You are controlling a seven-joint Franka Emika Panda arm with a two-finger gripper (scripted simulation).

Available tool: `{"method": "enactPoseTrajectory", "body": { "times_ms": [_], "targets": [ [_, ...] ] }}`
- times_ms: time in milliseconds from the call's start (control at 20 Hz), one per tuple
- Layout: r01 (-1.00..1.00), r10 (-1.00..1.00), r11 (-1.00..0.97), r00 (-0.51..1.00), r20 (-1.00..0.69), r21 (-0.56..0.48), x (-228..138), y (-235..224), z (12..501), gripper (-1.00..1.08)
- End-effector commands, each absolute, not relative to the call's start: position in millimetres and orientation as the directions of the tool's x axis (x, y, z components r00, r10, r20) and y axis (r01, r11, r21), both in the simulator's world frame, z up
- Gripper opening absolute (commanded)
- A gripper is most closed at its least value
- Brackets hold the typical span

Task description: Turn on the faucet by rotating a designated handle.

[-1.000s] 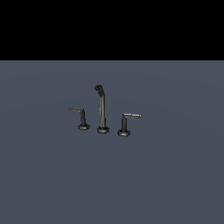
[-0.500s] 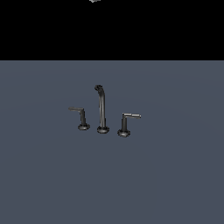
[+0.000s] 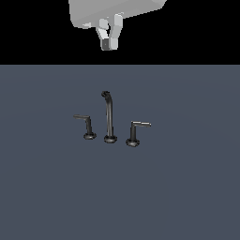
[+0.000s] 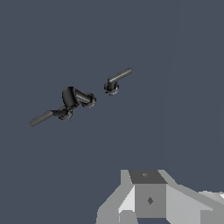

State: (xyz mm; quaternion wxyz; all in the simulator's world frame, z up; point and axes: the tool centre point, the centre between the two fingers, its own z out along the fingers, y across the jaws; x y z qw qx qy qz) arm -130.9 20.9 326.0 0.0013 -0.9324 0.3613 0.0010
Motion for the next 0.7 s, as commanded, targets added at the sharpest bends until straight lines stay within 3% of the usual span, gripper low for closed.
{"method": "enactPoseTrajectory", "body": {
  "times_ms": [0, 650],
  "targets": [
    [-0.720, -0.720, -0.693, 0.693, -0.003, -0.003, -119.3, 19.3, 311.3, -1.00],
    [-0.903, -0.903, -0.429, 0.429, -0.004, -0.003, -63.5, -1.3, 238.6, -1.00]
  ]
}}
